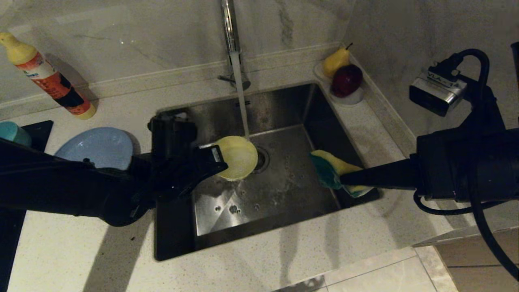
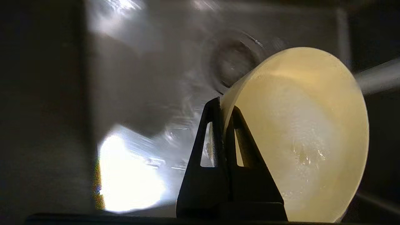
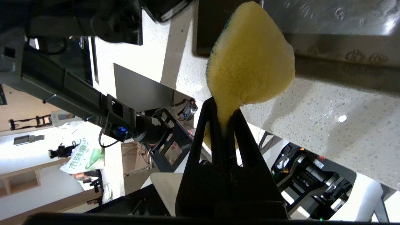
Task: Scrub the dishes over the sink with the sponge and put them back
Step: Rinse the bowl
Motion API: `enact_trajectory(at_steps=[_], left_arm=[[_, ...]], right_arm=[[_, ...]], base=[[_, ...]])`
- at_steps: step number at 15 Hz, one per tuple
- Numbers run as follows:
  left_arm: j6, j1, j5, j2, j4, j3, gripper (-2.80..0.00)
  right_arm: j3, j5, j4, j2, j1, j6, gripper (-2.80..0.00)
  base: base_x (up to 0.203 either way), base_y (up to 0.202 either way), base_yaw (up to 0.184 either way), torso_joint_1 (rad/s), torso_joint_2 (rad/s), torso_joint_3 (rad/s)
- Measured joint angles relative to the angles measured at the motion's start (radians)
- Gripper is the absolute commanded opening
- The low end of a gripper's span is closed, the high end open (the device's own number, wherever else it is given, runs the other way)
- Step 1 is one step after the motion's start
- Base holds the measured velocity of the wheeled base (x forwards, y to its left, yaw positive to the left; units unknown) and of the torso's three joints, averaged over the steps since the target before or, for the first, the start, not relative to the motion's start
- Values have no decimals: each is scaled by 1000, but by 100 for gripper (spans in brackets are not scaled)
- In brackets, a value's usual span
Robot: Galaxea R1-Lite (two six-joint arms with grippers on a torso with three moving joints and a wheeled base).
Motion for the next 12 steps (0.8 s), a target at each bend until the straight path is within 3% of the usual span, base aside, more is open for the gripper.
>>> enact_trajectory(at_steps=[4, 9, 12], left_arm=[[209, 93, 3, -64, -109, 49, -280], [621, 128, 20, -82, -525, 212, -280], [819, 130, 22, -70, -757, 260, -280]], right_arm=[[8, 10, 0, -1, 0, 0, -280], [15, 11, -5, 10, 1, -1, -280], [20, 11, -9, 16, 0, -1, -280]], base=[[0, 0, 0, 0, 0, 0], [0, 0, 0, 0, 0, 0], [0, 0, 0, 0, 0, 0]])
